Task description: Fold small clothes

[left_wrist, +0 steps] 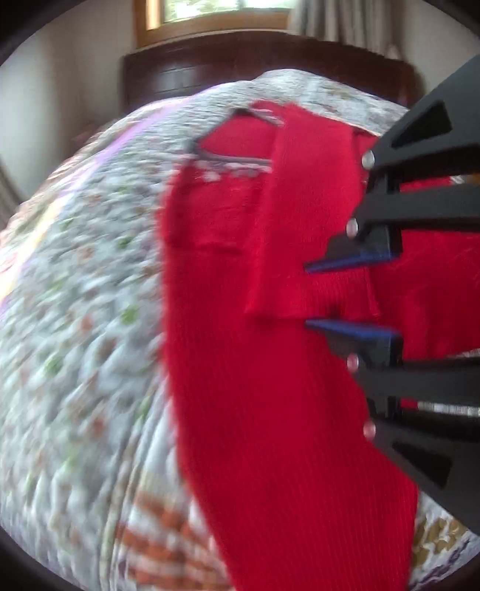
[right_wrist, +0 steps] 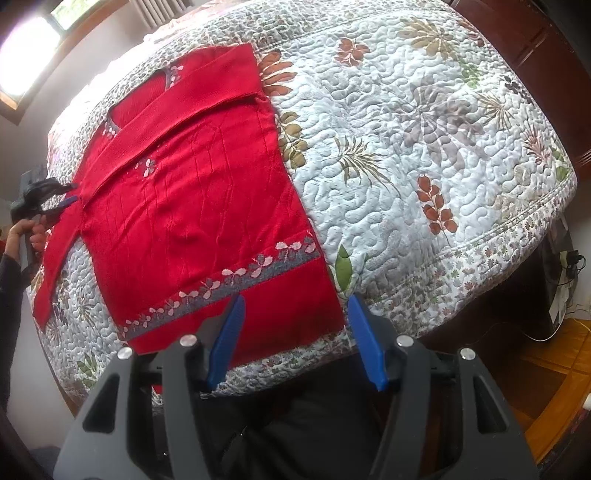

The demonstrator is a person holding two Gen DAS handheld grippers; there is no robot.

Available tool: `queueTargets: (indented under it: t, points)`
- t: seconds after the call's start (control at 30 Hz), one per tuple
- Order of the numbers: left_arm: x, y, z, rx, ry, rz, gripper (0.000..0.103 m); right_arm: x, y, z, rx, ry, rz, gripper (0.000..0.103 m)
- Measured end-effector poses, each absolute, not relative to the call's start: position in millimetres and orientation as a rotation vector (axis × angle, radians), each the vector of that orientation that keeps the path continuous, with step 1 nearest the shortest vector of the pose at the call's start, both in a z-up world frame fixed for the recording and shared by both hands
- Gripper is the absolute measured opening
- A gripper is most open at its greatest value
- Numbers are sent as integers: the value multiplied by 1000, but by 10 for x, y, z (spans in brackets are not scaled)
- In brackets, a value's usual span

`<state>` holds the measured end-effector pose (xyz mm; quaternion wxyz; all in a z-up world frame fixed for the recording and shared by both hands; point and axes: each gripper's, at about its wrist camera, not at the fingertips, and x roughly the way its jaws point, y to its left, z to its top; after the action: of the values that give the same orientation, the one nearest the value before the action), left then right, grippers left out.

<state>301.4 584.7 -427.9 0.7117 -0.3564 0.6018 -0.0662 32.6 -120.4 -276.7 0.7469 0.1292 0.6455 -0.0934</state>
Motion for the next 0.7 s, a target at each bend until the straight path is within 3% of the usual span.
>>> queueTargets:
  t: [0.17, 0.37, 0.5, 0.53, 0.57, 0.7]
  points:
    - [3004, 5594, -4111, -816, 1296, -295, 33, 360, -1193, -2842, 292, 1429, -184, 58]
    - [3030, 5428, -4543, -790, 1401, -225, 35, 411, -1112, -2848, 257, 1435, -136, 58]
    - [2926, 5661, -4607, -861, 1369, -203, 33, 431, -1151, -2912, 262, 1452, -120, 59]
    - [2888, 5724, -4563, -860, 1352, -186, 37, 446, -1158, -2934, 266, 1457, -113, 59]
    - [2829, 5790, -4504, -859, 1332, -162, 48, 472, -1155, -2951, 267, 1458, -101, 59]
    - [2349, 6383, -4207, -962, 1188, -60, 65, 642, -1038, -2968, 261, 1446, -26, 59]
